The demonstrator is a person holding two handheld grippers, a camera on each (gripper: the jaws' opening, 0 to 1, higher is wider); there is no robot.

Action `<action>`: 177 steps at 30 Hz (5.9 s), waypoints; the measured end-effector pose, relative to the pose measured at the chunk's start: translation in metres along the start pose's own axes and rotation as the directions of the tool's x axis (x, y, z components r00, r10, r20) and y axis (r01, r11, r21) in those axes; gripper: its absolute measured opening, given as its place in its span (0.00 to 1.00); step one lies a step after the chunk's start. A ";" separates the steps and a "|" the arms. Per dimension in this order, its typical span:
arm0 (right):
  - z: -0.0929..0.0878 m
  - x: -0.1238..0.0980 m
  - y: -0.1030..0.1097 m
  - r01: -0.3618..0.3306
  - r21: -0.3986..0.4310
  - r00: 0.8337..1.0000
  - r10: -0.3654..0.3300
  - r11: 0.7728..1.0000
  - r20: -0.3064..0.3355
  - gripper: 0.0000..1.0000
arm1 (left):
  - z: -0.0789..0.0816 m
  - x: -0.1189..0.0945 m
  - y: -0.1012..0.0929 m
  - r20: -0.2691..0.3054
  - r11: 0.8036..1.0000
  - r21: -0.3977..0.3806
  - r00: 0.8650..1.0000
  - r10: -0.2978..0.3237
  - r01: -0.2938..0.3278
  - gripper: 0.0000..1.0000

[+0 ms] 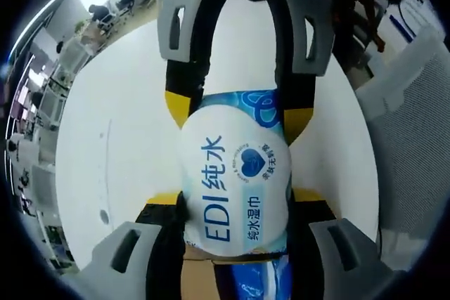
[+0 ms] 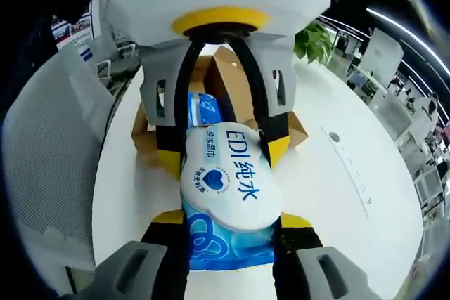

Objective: Operate the shoe box by opening the lid, removing the specified soft item, and placing it in the target area until the item is outside and the box remains undamaged.

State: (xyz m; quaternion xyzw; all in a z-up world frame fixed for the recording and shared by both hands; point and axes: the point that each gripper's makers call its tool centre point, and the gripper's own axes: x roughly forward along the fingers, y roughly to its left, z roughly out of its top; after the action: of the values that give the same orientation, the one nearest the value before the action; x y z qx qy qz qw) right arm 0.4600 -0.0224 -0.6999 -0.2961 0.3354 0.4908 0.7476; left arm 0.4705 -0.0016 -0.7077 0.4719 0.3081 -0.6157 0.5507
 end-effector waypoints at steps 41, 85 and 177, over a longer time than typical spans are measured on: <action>-0.031 0.042 -0.013 -0.016 -0.044 0.999 0.015 0.999 -0.029 0.43 | -0.018 0.046 0.010 -0.031 0.999 0.003 0.999 -0.044 0.044 0.54; -0.037 -0.003 -0.007 0.045 0.038 0.998 -0.044 0.998 -0.033 0.42 | -0.032 -0.033 0.025 0.126 0.989 -0.137 0.991 -0.036 0.054 0.61; 0.105 0.096 0.045 -0.005 -0.220 1.000 0.011 0.975 0.023 0.21 | -0.185 -0.049 -0.028 0.096 0.935 -0.334 0.983 0.159 -0.118 0.19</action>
State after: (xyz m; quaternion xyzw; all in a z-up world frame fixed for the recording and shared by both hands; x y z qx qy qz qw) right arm 0.4680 0.1262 -0.7182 -0.3698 0.2709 0.5315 0.7123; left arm 0.4855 0.1890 -0.7343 0.3562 0.3379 -0.5431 0.6811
